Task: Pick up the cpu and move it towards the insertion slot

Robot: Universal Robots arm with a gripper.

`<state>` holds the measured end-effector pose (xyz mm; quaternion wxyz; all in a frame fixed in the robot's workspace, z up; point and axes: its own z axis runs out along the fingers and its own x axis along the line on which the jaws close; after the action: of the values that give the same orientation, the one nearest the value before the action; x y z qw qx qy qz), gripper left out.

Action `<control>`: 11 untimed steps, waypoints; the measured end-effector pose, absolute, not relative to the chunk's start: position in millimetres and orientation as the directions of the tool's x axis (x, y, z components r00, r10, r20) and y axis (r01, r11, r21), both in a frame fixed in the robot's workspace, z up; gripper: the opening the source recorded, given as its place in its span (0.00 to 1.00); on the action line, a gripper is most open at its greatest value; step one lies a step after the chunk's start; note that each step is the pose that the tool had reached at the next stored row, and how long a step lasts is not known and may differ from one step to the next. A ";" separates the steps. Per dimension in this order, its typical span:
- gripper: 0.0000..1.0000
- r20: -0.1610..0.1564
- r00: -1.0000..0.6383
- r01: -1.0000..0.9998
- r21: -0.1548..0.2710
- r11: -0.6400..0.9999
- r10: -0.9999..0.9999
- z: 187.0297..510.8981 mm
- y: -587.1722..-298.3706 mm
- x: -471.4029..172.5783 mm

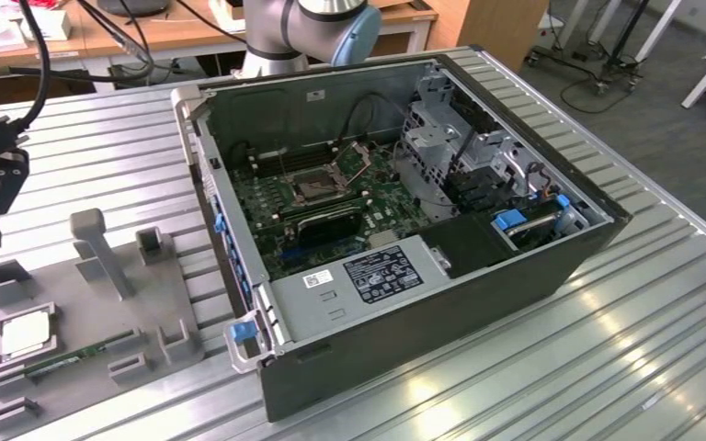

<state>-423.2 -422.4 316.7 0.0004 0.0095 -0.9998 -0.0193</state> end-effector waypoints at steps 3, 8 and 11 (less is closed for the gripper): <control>0.11 0.000 -1.000 -0.019 0.039 0.999 -0.019 314.4 -422.6 -423.2; 0.11 0.001 -1.000 -0.019 0.039 0.999 -0.019 309.4 -422.8 -423.2; 0.11 0.000 -1.000 -0.019 0.039 0.999 -0.019 305.8 -422.9 -423.2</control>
<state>-423.2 -422.9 305.8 0.0004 0.0095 -0.9998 -0.0193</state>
